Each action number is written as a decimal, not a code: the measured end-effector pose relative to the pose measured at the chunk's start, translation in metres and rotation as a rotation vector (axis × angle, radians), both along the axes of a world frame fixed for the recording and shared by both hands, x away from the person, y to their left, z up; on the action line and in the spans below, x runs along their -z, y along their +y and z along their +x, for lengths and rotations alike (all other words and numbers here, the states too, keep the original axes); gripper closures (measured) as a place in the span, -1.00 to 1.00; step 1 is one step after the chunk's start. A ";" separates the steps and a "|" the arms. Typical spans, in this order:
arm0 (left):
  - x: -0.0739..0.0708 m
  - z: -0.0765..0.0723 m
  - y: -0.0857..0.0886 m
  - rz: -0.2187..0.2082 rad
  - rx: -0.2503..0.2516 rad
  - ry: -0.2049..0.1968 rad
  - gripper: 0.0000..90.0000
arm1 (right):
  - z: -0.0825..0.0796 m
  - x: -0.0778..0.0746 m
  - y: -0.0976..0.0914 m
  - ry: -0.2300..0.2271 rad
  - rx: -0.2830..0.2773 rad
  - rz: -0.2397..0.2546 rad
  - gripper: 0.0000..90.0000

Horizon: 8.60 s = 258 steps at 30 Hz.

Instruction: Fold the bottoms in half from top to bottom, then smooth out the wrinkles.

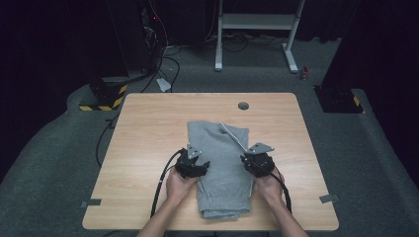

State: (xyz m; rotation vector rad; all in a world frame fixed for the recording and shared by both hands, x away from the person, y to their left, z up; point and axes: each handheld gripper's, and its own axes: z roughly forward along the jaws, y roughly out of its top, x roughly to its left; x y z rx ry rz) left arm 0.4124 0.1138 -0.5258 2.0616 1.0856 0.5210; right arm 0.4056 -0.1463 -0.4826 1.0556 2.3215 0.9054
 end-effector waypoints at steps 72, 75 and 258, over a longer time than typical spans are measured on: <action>0.000 0.010 0.017 -0.018 -0.074 0.004 -0.26 | 0.066 0.005 -0.007 0.114 0.170 0.079 0.48; 0.000 0.010 0.017 -0.019 -0.074 0.005 -0.26 | 0.070 -0.003 0.003 0.089 0.148 0.072 0.41; -0.013 0.103 0.010 0.004 -0.223 0.156 -0.16 | 0.105 0.028 -0.006 0.172 0.258 0.113 0.30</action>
